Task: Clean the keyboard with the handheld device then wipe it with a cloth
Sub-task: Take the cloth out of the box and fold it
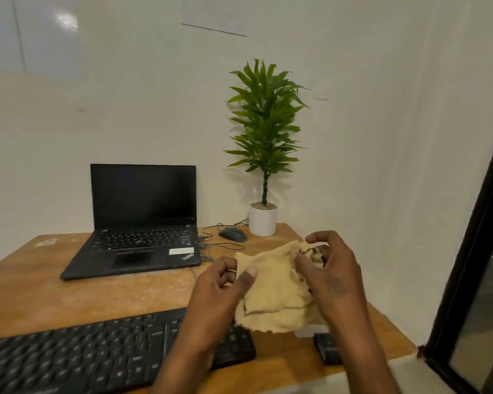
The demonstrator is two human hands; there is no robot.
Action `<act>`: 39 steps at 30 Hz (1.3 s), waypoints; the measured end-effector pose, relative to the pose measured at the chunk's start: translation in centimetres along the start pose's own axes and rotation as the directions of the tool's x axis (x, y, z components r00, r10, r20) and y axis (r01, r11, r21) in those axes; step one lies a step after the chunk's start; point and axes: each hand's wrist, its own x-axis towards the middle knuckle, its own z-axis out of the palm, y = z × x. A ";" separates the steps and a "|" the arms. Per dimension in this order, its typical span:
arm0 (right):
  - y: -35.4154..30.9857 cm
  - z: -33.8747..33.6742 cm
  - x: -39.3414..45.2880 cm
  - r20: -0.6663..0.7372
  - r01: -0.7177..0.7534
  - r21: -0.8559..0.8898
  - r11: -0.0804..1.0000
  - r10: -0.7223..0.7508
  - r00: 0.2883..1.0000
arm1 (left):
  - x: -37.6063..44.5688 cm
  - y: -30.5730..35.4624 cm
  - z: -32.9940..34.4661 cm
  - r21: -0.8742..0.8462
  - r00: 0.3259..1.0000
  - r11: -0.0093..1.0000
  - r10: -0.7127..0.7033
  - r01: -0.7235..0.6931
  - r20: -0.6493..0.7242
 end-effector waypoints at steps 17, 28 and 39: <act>-5.2 14.4 -12.4 0.506 -0.158 0.342 0.926 -0.040 0.861 | -7.9 1.7 -11.1 0.045 0.932 0.999 -0.001 0.019 -0.362; -6.7 20.5 -15.2 0.534 -0.114 0.256 0.960 -0.042 0.844 | -11.1 0.5 -20.2 0.180 0.865 0.981 0.034 0.065 -0.501; -9.1 26.8 -17.3 0.543 -0.048 0.262 0.964 -0.106 0.833 | -13.9 2.3 -27.9 0.191 0.807 0.978 0.049 0.079 -0.588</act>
